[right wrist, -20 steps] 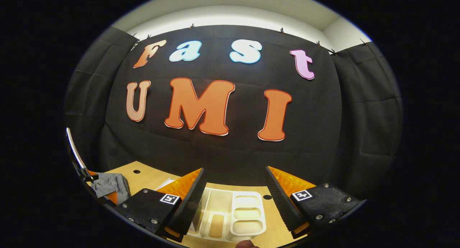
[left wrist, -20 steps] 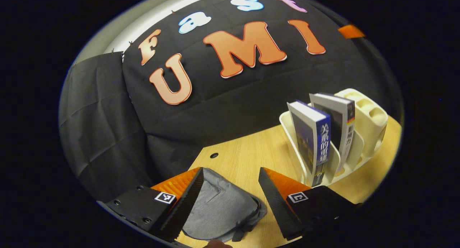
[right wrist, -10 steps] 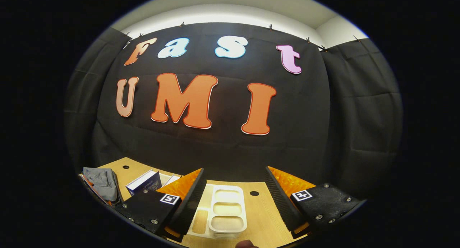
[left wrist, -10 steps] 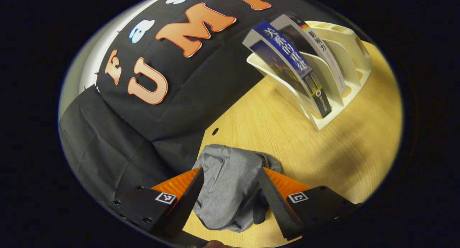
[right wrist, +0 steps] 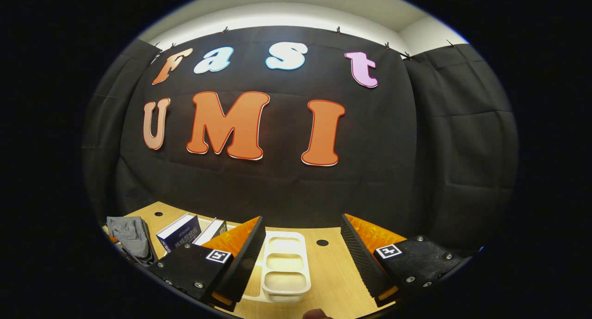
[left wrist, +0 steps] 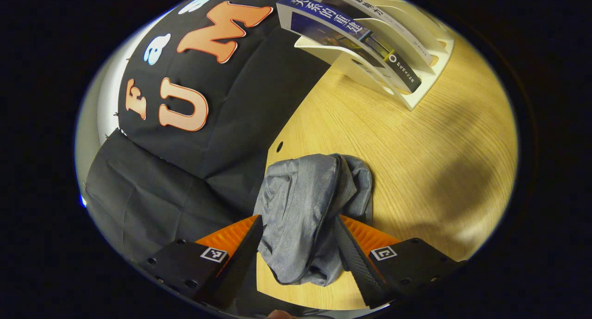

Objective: Open the schoolbag, grab two books from the bookshelf and put them into the schoolbag.

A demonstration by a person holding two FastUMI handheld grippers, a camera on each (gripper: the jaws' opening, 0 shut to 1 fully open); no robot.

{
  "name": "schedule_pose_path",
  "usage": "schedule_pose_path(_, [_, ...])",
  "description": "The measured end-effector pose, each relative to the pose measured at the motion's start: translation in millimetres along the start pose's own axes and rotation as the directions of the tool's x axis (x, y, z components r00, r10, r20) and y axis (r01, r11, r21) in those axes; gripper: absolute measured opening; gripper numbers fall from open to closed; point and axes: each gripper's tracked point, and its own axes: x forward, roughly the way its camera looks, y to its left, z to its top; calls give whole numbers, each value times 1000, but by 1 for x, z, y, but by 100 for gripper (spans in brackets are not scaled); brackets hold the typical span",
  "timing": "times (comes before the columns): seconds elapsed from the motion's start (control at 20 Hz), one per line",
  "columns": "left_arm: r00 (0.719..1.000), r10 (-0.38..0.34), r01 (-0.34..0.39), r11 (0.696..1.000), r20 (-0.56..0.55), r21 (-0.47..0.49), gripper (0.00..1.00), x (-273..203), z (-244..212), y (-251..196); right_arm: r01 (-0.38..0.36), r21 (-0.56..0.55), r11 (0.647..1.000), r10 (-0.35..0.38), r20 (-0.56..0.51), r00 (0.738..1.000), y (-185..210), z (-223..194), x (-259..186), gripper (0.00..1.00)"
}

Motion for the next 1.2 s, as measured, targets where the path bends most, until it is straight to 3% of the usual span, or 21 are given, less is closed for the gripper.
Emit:
schedule_pose_path(0.2, [999,30,-30,999,13,9,96,3,-3,12,-25,4,1000,25,-2,1000,13,0,1,97])
schedule_pose_path(0.25, [999,48,-49,999,21,2,100,4,-3,17,-30,2,1000,30,-4,1000,16,0,1,97])
schedule_pose_path(0.35, [999,43,-43,999,6,-9,85,11,-8,19,-48,-3,999,48,-3,999,24,2,1,97])
schedule_pose_path(0.7, [1000,25,-24,999,15,-37,81,42,-6,41,-54,-28,998,55,13,998,41,17,1,97])
schedule_pose_path(1.0, [991,-119,125,987,64,-101,66,70,-8,40,6,-22,1000,-6,19,1000,59,30,-4,97])
schedule_pose_path(1.2, [963,-244,263,945,114,-195,41,79,-6,43,40,-30,999,-39,21,999,78,41,-8,97])
